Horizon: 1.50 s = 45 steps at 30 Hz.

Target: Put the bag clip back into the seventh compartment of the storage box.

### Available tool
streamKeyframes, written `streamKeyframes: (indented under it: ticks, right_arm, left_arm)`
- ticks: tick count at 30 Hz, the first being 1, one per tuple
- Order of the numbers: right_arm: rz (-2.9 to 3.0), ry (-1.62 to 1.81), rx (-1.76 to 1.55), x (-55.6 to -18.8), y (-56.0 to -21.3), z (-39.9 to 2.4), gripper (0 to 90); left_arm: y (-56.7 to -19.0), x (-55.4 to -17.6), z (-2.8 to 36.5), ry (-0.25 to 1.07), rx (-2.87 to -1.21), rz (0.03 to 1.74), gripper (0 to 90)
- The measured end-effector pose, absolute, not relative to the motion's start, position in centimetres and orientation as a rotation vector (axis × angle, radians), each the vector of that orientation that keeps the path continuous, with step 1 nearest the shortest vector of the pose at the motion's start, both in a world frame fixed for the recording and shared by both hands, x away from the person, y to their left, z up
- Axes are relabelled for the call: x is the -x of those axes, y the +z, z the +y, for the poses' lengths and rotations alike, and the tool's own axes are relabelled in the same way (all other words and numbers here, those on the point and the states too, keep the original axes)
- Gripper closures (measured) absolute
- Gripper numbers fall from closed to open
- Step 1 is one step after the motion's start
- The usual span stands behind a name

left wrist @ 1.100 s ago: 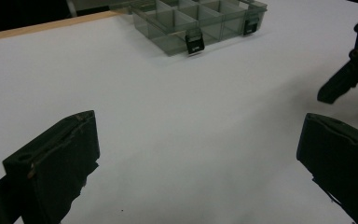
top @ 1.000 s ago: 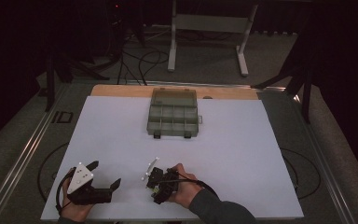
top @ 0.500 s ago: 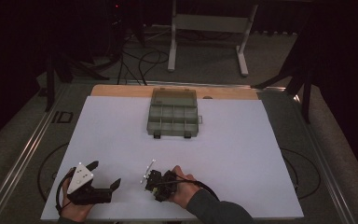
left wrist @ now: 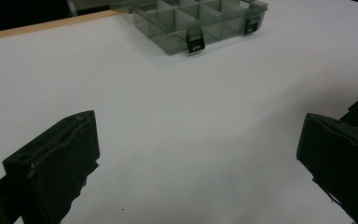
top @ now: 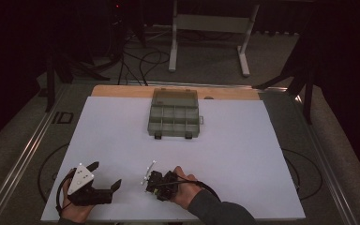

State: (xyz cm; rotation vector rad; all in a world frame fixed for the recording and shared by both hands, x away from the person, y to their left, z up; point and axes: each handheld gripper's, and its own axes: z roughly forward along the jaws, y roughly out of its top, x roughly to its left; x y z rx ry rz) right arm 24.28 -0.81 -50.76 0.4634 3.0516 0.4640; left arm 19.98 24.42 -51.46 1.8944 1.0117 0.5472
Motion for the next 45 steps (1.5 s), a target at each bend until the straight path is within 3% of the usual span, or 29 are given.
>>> streamKeyframes:
  ticks: [45]
  right_arm:
    - [2.981, 0.548, -0.584, -26.3, -46.4, -2.6, 79.8]
  left_arm:
    - [-51.5, -20.0, 24.5, 0.55, -1.894, 1.012, 0.0]
